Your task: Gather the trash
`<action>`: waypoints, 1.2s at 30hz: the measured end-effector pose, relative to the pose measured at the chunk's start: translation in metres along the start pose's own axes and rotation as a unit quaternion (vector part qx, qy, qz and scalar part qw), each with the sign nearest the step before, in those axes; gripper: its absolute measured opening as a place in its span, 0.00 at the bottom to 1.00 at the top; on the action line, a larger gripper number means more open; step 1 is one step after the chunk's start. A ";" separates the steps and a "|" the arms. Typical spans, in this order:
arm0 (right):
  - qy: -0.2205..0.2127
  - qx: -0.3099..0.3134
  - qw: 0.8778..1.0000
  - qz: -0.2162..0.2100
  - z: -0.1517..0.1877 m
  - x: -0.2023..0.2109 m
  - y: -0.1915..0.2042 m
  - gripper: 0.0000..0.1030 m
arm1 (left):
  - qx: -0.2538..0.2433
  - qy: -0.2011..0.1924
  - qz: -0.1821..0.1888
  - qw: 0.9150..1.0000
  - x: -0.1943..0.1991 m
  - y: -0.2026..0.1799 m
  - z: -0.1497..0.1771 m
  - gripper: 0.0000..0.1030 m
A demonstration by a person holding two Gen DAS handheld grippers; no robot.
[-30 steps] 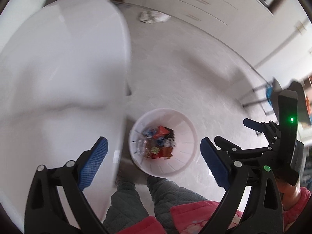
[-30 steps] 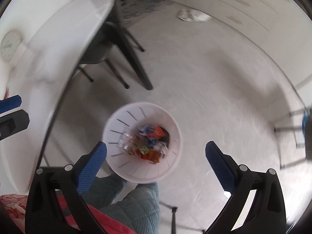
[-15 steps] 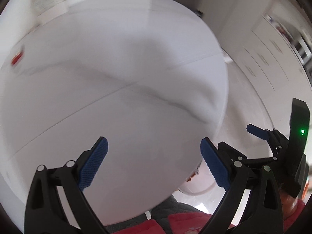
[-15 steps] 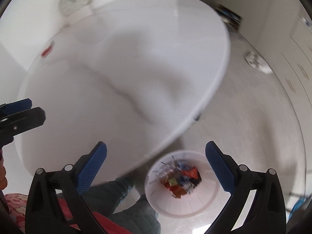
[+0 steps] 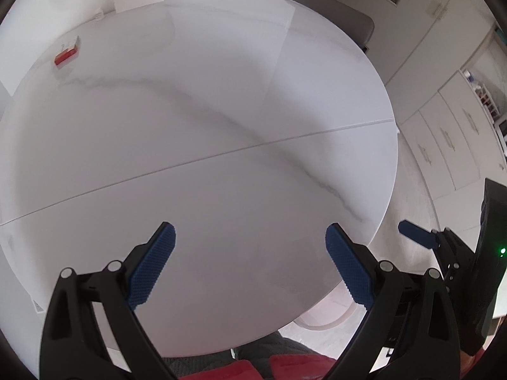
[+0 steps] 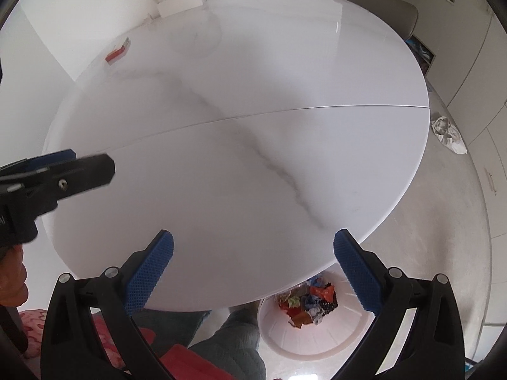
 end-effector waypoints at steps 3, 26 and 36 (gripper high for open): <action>-0.003 0.002 1.000 0.004 -0.014 0.009 0.008 0.97 | 0.011 -0.021 -0.016 1.000 0.014 0.005 -0.009 0.89; -0.104 -0.072 0.991 0.030 -0.154 0.071 0.126 0.97 | -0.016 -0.107 -0.031 0.994 0.129 0.145 -0.088 0.92; -0.072 -0.074 0.993 0.051 -0.157 0.052 0.141 0.97 | -0.009 -0.101 -0.033 0.994 0.113 0.164 -0.098 0.92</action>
Point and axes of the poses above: each gripper's, at about its wrist camera, not at the fingertips, and x roughly against the way its jaws point, y to its left, z to its underside, the point moved 6 cm from there along -x, roughly the way its jaws point, and after that the axes turned 1 degree about y, right-handed, at the moved point
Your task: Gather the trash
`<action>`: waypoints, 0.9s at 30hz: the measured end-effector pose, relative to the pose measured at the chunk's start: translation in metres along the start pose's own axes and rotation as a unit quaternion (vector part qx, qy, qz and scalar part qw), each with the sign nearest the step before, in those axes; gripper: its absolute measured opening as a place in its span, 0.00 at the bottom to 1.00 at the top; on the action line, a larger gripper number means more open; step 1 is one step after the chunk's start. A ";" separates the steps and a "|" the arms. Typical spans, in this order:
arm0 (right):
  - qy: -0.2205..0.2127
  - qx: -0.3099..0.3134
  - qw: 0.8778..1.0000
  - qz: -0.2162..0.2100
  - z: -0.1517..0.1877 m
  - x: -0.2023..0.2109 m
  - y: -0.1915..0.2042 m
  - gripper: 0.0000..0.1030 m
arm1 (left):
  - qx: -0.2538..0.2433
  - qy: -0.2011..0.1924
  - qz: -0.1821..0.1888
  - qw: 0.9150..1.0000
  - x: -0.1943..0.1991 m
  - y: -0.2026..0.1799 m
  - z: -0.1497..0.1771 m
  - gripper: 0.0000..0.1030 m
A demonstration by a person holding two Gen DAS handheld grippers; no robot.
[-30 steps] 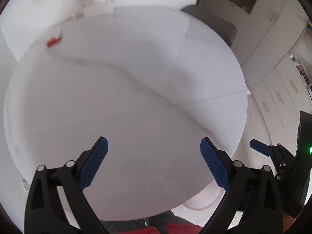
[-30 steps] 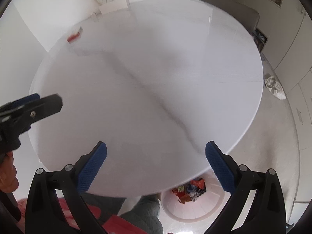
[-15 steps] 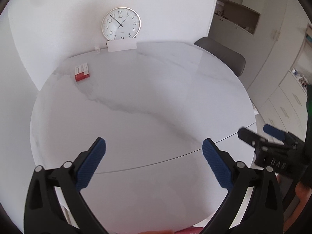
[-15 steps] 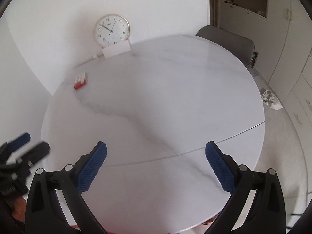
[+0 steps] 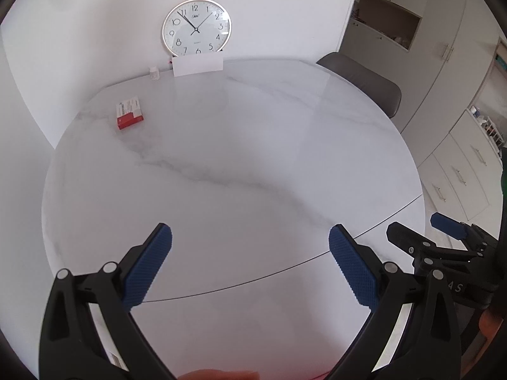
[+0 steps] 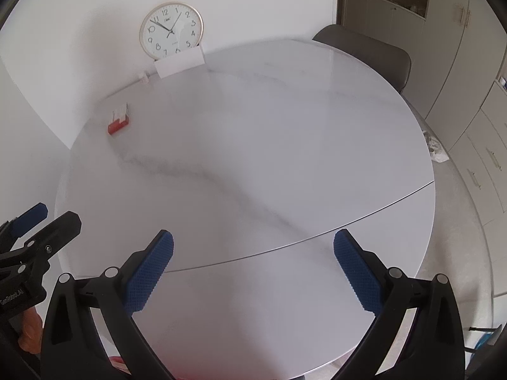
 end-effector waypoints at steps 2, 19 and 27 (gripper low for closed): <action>0.004 0.008 1.000 0.003 0.001 -0.001 -0.001 0.97 | 0.005 0.006 0.000 1.000 -0.003 -0.002 0.006 0.92; 0.015 0.023 1.000 -0.001 0.010 -0.002 -0.044 0.97 | 0.018 0.021 -0.001 1.000 -0.013 -0.050 0.020 0.92; 0.014 0.011 1.000 -0.007 0.009 -0.004 -0.058 0.97 | 0.007 0.021 -0.007 1.000 -0.015 -0.061 0.016 0.92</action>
Point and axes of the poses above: each gripper's, at about its wrist camera, not at the fingertips, and x roughly against the way its jaws point, y to its left, z to its underside, the point moved 6 cm from there along -x, roughly the way its jaws point, and after that the axes turned 1 degree about y, right-handed, at the moved point
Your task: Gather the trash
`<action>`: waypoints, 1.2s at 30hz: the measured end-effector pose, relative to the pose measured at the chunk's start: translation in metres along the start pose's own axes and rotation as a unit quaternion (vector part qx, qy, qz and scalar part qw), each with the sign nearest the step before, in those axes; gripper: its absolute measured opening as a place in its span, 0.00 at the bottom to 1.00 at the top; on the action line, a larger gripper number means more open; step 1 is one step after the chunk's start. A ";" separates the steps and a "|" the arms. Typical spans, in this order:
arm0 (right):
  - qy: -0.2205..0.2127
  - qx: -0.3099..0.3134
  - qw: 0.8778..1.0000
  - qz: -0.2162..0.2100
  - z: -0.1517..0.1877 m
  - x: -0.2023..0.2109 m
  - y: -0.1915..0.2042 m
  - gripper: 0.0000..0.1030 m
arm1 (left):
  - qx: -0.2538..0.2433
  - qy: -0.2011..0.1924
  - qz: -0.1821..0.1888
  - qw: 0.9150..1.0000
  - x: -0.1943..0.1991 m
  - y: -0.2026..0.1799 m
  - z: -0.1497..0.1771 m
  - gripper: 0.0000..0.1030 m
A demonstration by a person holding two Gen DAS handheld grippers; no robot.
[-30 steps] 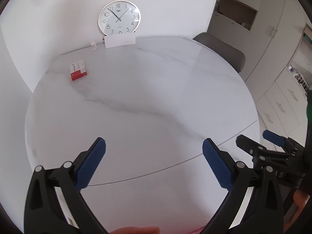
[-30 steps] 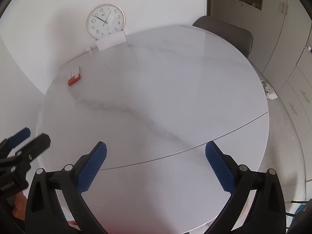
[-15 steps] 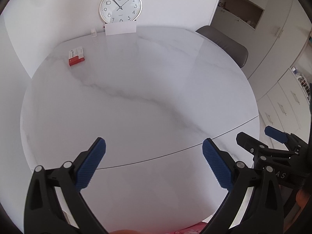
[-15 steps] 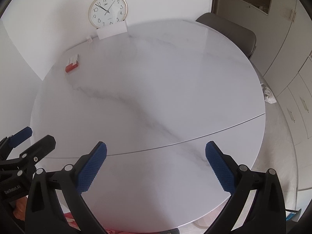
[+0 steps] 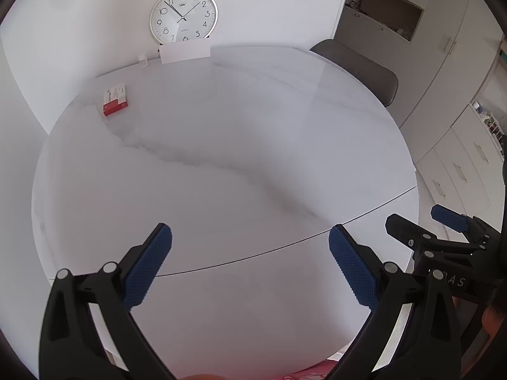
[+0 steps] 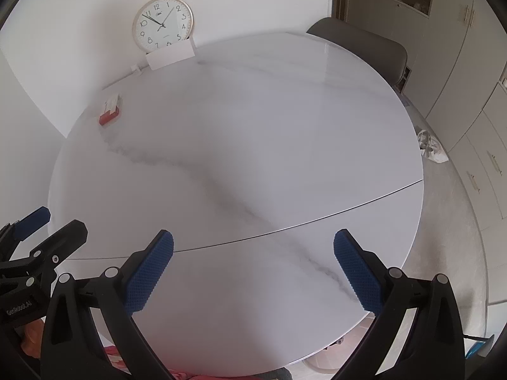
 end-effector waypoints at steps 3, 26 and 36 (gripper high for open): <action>0.000 -0.001 1.000 -0.001 0.000 -0.002 -0.001 0.97 | -0.002 0.000 -0.003 1.000 -0.001 0.000 -0.001 0.92; 0.003 -0.004 1.000 0.007 0.002 -0.002 -0.003 0.97 | -0.005 0.000 -0.001 1.000 -0.001 0.003 -0.003 0.92; 0.002 -0.003 1.000 0.006 0.004 -0.001 -0.005 0.97 | -0.007 -0.001 0.000 1.000 0.000 0.002 -0.003 0.92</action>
Point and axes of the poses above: each gripper's, at about its wrist camera, not at the fingertips, and x roughly against the way its jaws point, y to its left, z to its underside, the point moved 6 cm from there along -x, roughly the way its jaws point, and after that the axes turned 1 degree about y, right-handed, at the moved point
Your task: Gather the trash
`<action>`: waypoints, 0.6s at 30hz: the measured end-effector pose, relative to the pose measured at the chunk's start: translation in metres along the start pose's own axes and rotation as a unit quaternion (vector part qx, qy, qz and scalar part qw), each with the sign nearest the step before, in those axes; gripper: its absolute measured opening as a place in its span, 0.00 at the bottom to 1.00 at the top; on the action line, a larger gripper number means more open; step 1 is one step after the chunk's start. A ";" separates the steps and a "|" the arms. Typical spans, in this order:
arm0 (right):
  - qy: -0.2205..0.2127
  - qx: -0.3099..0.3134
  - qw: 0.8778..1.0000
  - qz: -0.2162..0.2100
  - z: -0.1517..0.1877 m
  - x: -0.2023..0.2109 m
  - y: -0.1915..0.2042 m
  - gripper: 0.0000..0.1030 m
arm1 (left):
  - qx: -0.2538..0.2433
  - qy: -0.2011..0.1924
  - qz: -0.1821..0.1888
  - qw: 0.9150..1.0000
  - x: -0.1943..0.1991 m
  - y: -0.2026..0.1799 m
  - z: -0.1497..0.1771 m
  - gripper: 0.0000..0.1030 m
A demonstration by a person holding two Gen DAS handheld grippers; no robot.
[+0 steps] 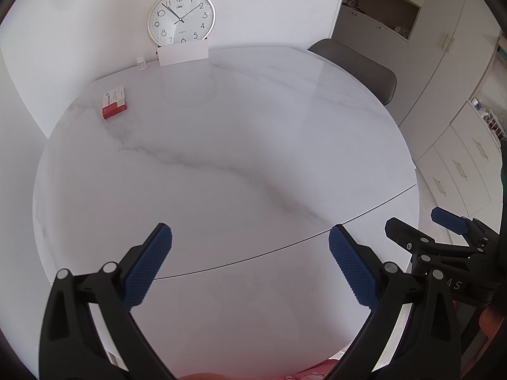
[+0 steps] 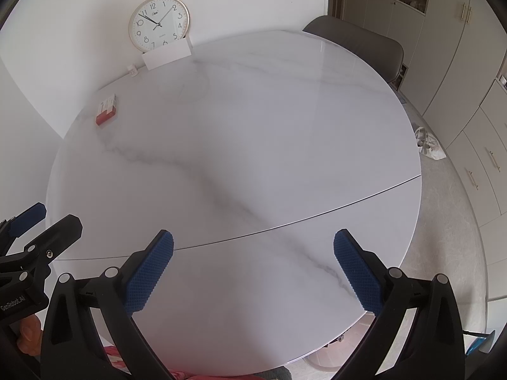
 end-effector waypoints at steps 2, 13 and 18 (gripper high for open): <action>0.000 0.000 1.000 0.000 0.000 0.000 0.000 0.97 | 0.000 0.000 0.001 1.000 0.000 0.000 0.000 0.92; 0.001 -0.002 1.000 0.002 0.002 0.002 0.000 0.97 | -0.005 0.000 0.002 1.000 0.001 -0.003 0.000 0.92; 0.001 -0.002 1.000 0.004 0.003 0.002 0.000 0.97 | -0.007 0.000 0.004 1.000 0.001 -0.004 -0.001 0.92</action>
Point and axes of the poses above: each gripper's, at about its wrist camera, not at the fingertips, and x roughly against the way its jaws point, y to its left, z to its underside, the point moved 6 cm from there along -x, roughly the way its jaws point, and after that the axes turned 1 degree about y, right-handed, at the moved point
